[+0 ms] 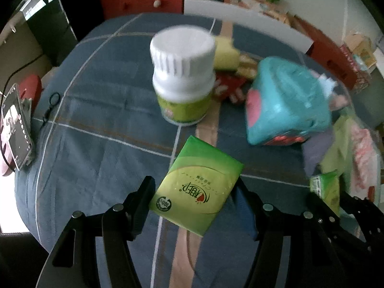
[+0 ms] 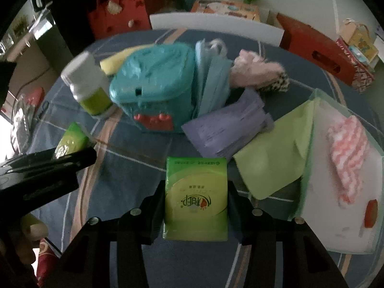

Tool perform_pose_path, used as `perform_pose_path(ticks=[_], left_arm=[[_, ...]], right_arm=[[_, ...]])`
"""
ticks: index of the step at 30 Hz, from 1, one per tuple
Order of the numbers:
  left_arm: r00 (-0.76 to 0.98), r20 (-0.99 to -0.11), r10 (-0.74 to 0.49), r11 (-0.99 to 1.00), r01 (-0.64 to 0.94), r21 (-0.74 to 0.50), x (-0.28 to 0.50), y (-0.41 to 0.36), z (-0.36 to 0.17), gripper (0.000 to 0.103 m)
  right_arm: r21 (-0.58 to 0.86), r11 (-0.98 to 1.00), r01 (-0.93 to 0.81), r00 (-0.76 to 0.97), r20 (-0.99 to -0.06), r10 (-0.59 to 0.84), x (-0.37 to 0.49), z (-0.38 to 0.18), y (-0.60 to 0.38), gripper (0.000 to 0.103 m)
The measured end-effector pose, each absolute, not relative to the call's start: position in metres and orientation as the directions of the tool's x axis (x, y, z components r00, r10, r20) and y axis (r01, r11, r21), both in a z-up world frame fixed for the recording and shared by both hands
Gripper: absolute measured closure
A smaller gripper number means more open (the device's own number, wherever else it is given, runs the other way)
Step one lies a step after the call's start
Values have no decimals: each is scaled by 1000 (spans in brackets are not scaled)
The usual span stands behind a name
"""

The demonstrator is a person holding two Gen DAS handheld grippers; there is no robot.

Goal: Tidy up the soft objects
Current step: 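Carry the green tissue pack with the right gripper into the tray and release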

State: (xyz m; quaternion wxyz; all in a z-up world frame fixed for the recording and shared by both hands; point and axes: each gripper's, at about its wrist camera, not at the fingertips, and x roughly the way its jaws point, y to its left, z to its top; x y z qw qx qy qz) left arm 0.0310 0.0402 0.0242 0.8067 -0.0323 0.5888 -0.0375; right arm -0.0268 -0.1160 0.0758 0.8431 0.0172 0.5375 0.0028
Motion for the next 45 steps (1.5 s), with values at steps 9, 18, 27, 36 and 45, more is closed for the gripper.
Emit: perform_pose_path(ticks=[9, 18, 27, 36, 45], left_arm=[[371, -917, -144, 989, 70, -127, 20, 35, 68, 37], [370, -917, -148, 986, 121, -111, 13, 9, 81, 37], [350, -916, -195, 958, 267, -101, 1, -58, 90, 37], [249, -929, -275, 910, 378, -169, 15, -132, 78, 37], [187, -925, -331, 856, 472, -211, 21, -202, 67, 37]], right_arm=[[68, 996, 51, 472, -881, 36, -37, 100, -132, 53], [93, 985, 144, 516, -856, 6, -42, 117, -172, 53], [89, 937, 338, 519, -848, -107, -53, 124, -242, 53], [135, 837, 531, 476, -864, -163, -69, 117, -317, 53], [139, 724, 676, 417, -882, -220, -90, 103, -372, 53]])
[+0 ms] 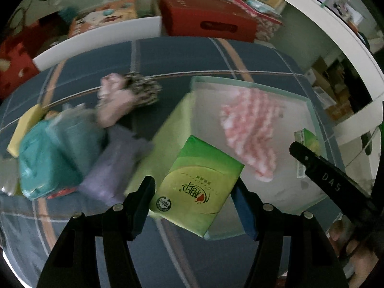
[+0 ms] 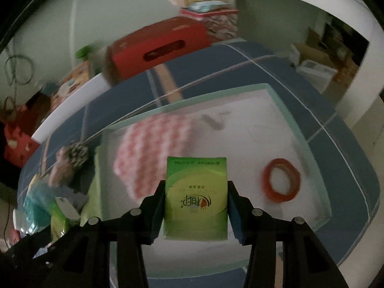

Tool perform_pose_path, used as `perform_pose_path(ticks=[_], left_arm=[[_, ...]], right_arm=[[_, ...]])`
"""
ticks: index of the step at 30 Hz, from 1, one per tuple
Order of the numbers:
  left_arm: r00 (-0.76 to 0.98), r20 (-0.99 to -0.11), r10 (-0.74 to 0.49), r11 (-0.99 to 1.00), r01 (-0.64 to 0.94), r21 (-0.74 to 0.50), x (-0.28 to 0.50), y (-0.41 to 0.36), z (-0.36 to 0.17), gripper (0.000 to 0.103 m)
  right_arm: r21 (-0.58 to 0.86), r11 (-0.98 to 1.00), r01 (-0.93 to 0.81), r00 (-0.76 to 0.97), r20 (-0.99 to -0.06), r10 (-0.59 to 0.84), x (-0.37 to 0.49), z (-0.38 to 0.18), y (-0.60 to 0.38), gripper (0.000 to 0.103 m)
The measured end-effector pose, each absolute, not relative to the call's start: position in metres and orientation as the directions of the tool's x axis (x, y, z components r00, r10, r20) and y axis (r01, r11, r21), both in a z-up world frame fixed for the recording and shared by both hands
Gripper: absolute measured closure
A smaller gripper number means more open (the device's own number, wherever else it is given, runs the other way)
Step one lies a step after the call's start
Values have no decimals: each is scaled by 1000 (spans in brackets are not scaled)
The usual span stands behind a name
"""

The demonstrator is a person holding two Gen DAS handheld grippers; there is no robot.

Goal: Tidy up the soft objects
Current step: 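Carry the green tissue pack with the right gripper into the tray and release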

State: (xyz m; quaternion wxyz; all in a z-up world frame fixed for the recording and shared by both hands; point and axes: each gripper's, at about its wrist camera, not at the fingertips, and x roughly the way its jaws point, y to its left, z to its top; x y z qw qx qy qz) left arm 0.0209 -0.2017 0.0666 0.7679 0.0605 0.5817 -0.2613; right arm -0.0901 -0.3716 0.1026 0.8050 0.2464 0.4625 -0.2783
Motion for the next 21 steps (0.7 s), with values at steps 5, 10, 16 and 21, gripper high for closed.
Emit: perform_pose_path(ticks=[5, 10, 16, 21], left_arm=[[190, -920, -342, 826, 528, -198, 15, -232, 60, 37], [174, -925, -338, 798, 573, -184, 4, -247, 49, 37], [156, -917, -367, 763, 614, -201, -7, -258, 44, 37], [143, -924, -354, 759, 622, -194, -8, -264, 35, 36]], right_arm=[[142, 677, 722, 392, -890, -232, -100, 94, -393, 53], [132, 641, 756, 367, -897, -248, -107, 90, -405, 53], [126, 625, 770, 357, -898, -258, -112, 89, -410, 53], [96, 626, 774, 333, -902, -275, -112, 87, -410, 53]])
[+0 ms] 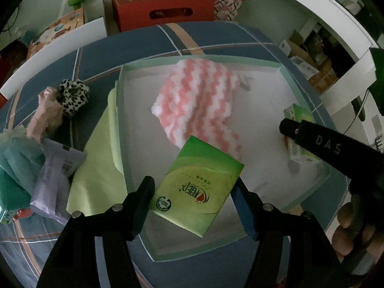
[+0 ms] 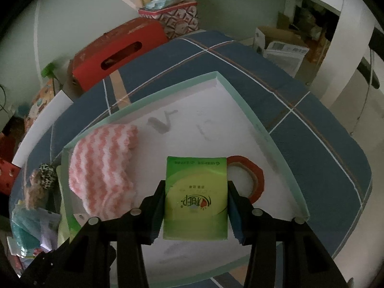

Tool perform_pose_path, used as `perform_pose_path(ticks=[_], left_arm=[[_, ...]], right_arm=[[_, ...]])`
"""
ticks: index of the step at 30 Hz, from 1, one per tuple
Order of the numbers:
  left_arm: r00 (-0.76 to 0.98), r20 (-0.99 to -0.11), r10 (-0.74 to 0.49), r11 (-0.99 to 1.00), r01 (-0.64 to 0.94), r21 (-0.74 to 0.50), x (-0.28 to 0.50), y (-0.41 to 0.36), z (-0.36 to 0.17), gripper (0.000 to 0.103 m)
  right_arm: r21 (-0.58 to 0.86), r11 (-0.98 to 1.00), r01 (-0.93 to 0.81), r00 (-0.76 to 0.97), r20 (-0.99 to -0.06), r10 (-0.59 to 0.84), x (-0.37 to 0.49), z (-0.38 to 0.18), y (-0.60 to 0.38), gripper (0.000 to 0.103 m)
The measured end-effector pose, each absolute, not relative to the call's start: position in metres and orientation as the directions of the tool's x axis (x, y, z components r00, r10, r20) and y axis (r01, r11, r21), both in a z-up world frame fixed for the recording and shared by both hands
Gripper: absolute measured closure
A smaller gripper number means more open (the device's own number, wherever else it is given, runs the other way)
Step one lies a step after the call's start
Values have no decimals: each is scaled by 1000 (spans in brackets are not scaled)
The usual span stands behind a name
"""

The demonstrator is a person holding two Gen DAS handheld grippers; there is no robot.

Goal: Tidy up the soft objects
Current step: 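Carry the green tissue pack with the right gripper into the tray and release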

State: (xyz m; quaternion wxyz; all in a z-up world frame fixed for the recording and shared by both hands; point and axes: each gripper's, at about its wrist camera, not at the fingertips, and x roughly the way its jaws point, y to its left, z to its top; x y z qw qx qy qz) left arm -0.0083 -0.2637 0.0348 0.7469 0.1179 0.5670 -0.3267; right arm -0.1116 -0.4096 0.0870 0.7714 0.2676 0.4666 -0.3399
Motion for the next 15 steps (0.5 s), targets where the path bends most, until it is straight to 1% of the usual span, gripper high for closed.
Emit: perform_pose_path(ticks=[6, 8, 11, 13, 15], left_arm=[[130, -930, -344, 767, 611, -198, -4, -263, 31, 35], [129, -932, -340, 769, 608, -196, -2, -264, 31, 29], [131, -932, -339, 773, 604, -196, -1, -264, 33, 29], [134, -931, -340, 775, 601, -197, 0, -262, 33, 29], [140, -932, -336, 780, 595, -192, 0, -259, 33, 27]], right_arm=[[87, 634, 768, 327, -905, -272, -110, 85, -408, 53], [80, 637, 767, 320, -908, -271, -109, 84, -407, 53], [70, 637, 767, 305, -914, -267, -107, 80, -406, 51], [59, 640, 766, 295, -917, -268, -105, 78, -406, 48], [42, 645, 763, 284, -918, -276, -103, 78, -404, 39]])
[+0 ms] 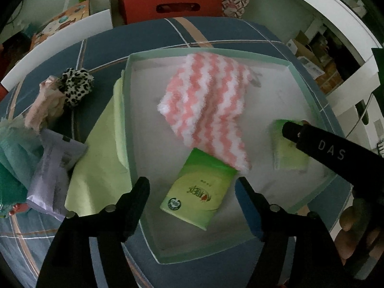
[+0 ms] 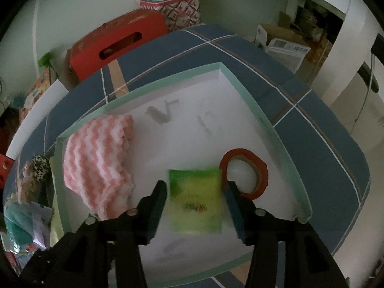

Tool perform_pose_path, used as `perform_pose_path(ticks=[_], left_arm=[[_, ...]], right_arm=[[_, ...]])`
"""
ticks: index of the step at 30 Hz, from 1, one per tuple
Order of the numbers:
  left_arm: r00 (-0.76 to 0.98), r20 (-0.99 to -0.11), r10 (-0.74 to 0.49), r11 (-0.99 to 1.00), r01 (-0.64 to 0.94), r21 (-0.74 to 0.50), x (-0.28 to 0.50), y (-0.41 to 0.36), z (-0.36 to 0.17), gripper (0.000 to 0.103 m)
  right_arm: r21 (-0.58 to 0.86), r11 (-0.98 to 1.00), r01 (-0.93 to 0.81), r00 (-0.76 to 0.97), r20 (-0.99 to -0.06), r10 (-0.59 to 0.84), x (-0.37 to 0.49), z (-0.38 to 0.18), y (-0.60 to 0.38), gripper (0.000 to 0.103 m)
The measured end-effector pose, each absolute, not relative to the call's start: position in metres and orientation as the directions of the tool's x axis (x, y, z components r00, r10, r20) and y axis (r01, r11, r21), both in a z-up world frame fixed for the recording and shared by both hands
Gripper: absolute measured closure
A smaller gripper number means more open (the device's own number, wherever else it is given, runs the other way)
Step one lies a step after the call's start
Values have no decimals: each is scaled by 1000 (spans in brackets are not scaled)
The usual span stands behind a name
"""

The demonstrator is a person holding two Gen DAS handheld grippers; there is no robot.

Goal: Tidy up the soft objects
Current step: 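Carry the green tissue pack with the right gripper into the tray and release, then move both grippers back from the tray toward the remaining pile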

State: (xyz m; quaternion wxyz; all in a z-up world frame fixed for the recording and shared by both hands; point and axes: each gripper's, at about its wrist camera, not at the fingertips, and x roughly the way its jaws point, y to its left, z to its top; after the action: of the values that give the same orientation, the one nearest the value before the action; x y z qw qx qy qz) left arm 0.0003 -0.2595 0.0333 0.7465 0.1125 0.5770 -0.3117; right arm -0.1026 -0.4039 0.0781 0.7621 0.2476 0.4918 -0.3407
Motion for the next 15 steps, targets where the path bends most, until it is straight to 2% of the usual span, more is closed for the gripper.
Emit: perform_pose_path(ticks=[8, 12, 15], left_arm=[[156, -926, -344, 775, 603, -187, -4, -256, 39, 26], [162, -919, -360, 778, 596, -199, -5, -253, 45, 17], [193, -921, -338, 796, 580, -171, -3, -248, 47, 15]], right_arm=[[-2, 667, 745, 267, -915, -301, -95, 79, -397, 21], [-5, 656, 755, 271, -908, -319, -98, 82, -397, 20], [-9, 640, 769, 269, -903, -336, -101, 85, -398, 19]])
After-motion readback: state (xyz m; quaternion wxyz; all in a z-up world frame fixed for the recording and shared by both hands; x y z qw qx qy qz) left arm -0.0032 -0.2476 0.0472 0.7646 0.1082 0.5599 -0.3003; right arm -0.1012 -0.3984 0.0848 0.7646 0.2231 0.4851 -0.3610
